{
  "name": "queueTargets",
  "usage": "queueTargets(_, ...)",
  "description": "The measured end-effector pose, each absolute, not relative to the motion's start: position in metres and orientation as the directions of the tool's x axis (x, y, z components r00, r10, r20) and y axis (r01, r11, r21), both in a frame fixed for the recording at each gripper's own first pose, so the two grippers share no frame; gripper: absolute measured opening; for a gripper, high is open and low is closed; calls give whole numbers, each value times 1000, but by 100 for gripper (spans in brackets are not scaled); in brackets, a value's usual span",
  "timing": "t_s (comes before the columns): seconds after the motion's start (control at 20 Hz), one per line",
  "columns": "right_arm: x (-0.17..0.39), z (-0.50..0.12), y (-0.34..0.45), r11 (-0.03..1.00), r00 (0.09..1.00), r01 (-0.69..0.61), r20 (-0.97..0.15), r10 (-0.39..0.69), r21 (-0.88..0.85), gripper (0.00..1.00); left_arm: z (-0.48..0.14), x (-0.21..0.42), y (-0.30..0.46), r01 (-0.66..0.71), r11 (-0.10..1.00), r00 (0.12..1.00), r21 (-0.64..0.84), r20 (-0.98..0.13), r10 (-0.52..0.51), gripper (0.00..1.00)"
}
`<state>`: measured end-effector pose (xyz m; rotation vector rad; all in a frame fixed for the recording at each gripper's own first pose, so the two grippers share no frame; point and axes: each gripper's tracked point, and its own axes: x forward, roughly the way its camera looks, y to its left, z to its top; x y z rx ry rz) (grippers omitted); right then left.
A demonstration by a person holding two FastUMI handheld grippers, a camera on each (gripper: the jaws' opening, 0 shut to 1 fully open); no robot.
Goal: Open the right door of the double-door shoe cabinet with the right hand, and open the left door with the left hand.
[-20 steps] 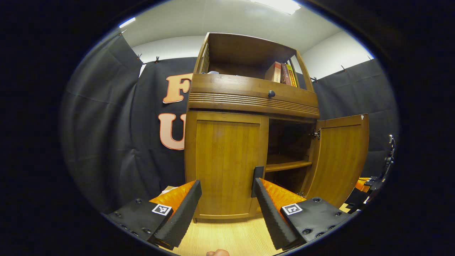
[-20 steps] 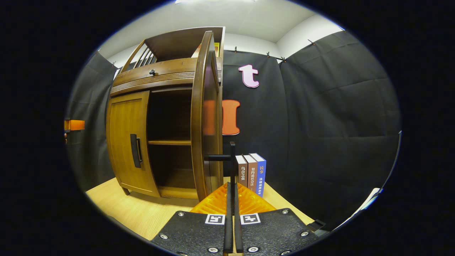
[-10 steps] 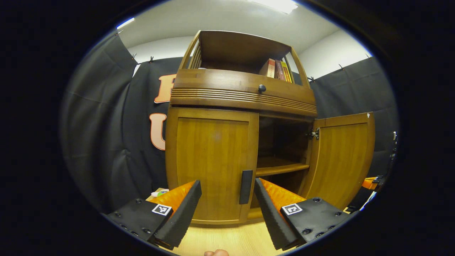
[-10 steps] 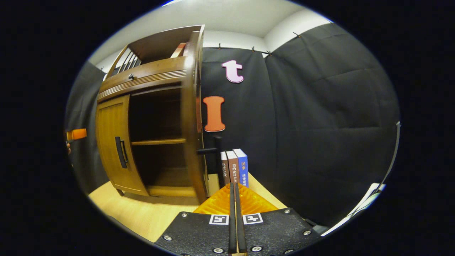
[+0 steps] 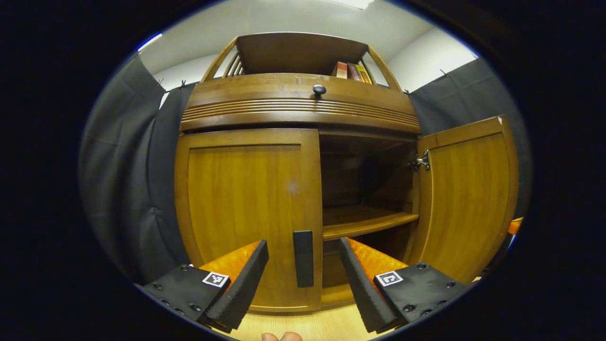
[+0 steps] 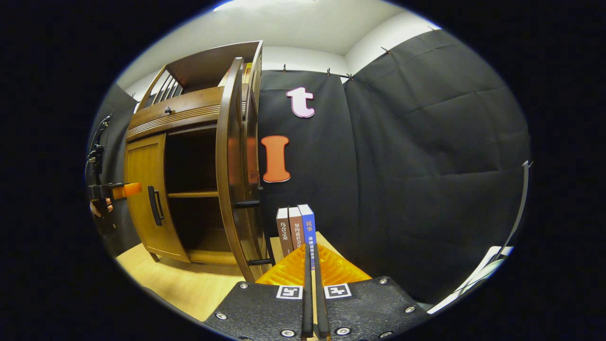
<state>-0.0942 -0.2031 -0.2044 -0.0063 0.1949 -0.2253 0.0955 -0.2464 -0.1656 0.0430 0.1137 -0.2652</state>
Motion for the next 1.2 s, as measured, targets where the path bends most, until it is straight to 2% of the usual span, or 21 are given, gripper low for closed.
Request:
queueTargets(0.35, -100, -201, -213, 974, 954, 225, -193, -228, -39, 9, -203, 133, -256, 230, 973, 958, -13, -173, -229, 96)
queueTargets(0.4, -100, -202, -215, 974, 954, 225, -196, -228, -40, 22, -209, 138, -255, 225, 974, 957, -14, -183, -224, 96)
queueTargets(0.45, -100, -203, -215, 974, 953, 224, -199, -228, -42, 9, -214, 144, -254, 217, 976, 957, -13, -193, -215, 96)
queueTargets(0.5, -100, -203, -218, 972, 951, 231, -201, -235, -45, 14, -220, 147, -252, 209, 978, 957, -12, -205, -207, 96)
queueTargets(0.55, -99, -203, -221, 970, 949, 240, -200, -245, -48, 30, -226, 151, -252, 209, 978, 954, -17, -216, -208, 96)
queueTargets(0.6, -98, -201, -223, 968, 948, 245, -196, -249, -47, 19, -231, 156, -251, 207, 978, 953, -23, -223, -207, 96)
queueTargets(0.7, -96, -197, -221, 968, 950, 247, -189, -250, -41, 49, -241, 162, -248, 198, 980, 951, -26, -236, -198, 97)
queueTargets(0.75, -96, -196, -221, 968, 950, 247, -185, -251, -41, 41, -244, 165, -246, 191, 981, 951, -22, -243, -190, 96)
queueTargets(0.85, -94, -194, -217, 968, 951, 246, -181, -251, -53, 49, -249, 170, -242, 189, 981, 950, -34, -246, -191, 87)
queueTargets(0.95, -92, -192, -215, 967, 951, 245, -177, -253, -68, 69, -250, 172, -238, 188, 981, 952, -46, -239, -193, 79)
queueTargets(1.05, -93, -189, -214, 966, 950, 249, -175, -259, -73, 71, -251, 174, -243, 199, 979, 950, -40, -237, -203, 71)
queueTargets(1.1, -93, -187, -215, 965, 949, 253, -174, -262, -72, 71, -252, 174, -246, 209, 977, 949, -33, -234, -211, 70)
queueTargets(1.2, -93, -185, -214, 964, 949, 256, -173, -264, -67, 71, -250, 173, -249, 222, 975, 948, -12, -229, -219, 61)
